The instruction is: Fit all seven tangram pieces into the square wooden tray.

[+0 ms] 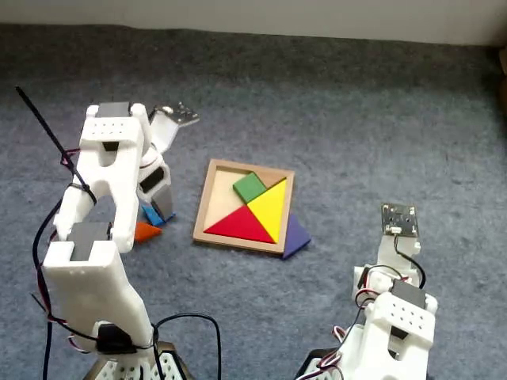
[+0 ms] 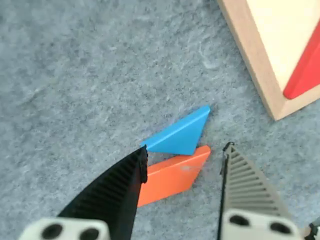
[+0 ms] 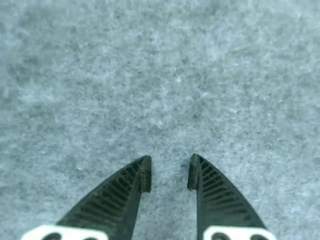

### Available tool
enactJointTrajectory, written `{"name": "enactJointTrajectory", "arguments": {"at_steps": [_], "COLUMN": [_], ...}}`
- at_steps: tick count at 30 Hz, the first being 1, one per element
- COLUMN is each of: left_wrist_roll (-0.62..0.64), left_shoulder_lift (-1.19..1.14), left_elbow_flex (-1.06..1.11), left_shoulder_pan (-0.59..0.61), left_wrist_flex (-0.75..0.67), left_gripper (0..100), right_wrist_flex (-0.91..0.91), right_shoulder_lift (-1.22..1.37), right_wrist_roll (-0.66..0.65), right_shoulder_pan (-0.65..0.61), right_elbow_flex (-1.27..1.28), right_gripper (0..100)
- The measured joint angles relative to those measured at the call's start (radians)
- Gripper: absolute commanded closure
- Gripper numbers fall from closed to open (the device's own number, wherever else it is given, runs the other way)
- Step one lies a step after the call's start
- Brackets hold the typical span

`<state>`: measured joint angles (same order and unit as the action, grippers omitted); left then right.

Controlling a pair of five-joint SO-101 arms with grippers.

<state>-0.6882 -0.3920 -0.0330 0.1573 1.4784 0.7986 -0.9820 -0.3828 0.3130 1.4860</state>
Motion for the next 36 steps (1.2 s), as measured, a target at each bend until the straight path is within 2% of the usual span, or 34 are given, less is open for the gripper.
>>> {"name": "enactJointTrajectory", "arguments": {"at_steps": [6, 9, 14, 17, 19, 23, 25, 28, 32, 36], "left_wrist_roll": [-0.153, -0.16, 0.006, 0.126, 0.212, 0.342, 0.362, 0.338, 0.169, -0.021], "left_shoulder_lift": [0.0, 0.0, 0.011, 0.018, 0.018, 0.018, 0.017, 0.017, 0.017, 0.017], "left_elbow_flex": [0.153, 0.186, 0.189, 0.189, 0.189, 0.176, 0.141, 0.052, -0.018, -0.029], "left_shoulder_pan": [0.011, 0.014, 0.014, 0.0, -0.003, -0.003, 0.002, -0.005, -0.002, -0.002], "left_wrist_flex": [-0.178, -0.255, -0.33, -0.351, -0.361, -0.344, -0.276, -0.17, -0.061, -0.046], "left_gripper": [76, 78, 87, 87, 85, 70, 71, 74, 79, 79], "right_wrist_flex": [0.0, 0.0, 0.0, 0.0, 0.0, 0.0, 0.0, 0.0, 0.0, 0.0], "right_shoulder_lift": [0.0, 0.0, 0.0, 0.0, 0.0, 0.0, 0.0, 0.0, 0.0, 0.0], "right_wrist_roll": [0.0, 0.0, 0.0, 0.0, 0.0, 0.0, 0.0, 0.0, 0.0, 0.0], "right_shoulder_pan": [0.0, 0.0, 0.0, 0.0, 0.0, 0.0, 0.0, 0.0, 0.0, 0.0], "right_elbow_flex": [0.0, 0.0, 0.0, 0.0, 0.0, 0.0, 0.0, 0.0, 0.0, 0.0], "right_gripper": [86.5, 86.5, 86.5, 86.5, 86.5, 86.5, 86.5, 86.5, 86.5, 86.5]}}
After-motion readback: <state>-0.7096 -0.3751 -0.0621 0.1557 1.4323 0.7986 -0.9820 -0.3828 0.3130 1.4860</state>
